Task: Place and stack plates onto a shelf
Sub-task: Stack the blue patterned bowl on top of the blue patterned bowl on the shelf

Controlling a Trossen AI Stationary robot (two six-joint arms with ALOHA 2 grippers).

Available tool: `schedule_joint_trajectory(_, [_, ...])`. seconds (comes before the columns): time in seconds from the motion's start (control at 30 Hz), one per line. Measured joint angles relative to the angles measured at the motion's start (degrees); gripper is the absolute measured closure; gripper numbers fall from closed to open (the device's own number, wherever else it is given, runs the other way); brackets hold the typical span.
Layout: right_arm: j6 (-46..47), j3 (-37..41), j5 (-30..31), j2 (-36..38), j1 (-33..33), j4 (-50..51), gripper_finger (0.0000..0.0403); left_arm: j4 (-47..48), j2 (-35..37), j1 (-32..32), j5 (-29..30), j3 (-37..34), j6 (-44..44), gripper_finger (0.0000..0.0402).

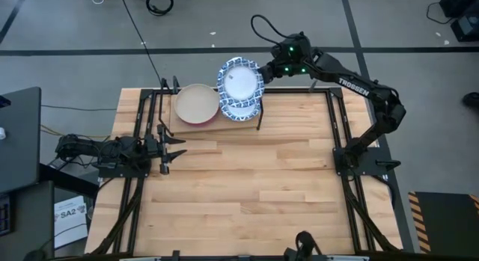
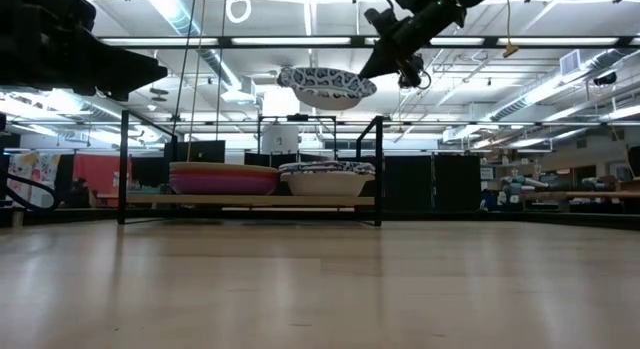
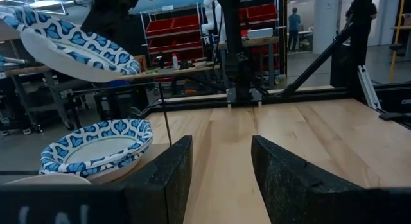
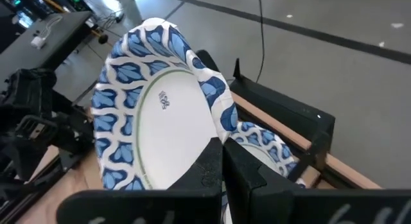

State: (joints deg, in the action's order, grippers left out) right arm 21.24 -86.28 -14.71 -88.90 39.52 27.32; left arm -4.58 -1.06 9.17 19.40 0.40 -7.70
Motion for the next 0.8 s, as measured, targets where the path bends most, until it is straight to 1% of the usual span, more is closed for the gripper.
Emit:
schedule_joint_trajectory(0.13, [-0.4,0.0,2.4,0.0,-1.9,-1.4,0.0395,0.0,0.0,0.0,0.0,0.0,0.0,0.0235])
schedule_joint_trajectory(0.3, [-0.4,0.0,3.4,0.0,-2.5,-2.0,0.0395,0.0,0.0,0.0,0.0,0.0,0.0,0.0235])
schedule_joint_trajectory(0.43, [0.1,0.7,5.9,-1.2,-3.1,-3.9,0.0395,0.0,0.0,0.0,0.0,0.0,0.0,0.0235])
schedule_joint_trajectory(0.5, [0.1,0.9,5.6,-3.2,-3.3,-4.7,0.0395,0.0,0.0,0.0,0.0,0.0,0.1,0.0235])
schedule_joint_trajectory(0.63, [0.1,0.9,2.9,-7.1,-3.4,-6.3,0.0395,0.0,0.0,0.0,-0.1,0.0,0.1,0.0235])
schedule_joint_trajectory(0.8, [-0.3,0.9,2.8,-10.5,-2.4,-5.8,0.0395,0.0,0.0,0.0,-0.1,0.0,0.1,0.0235])
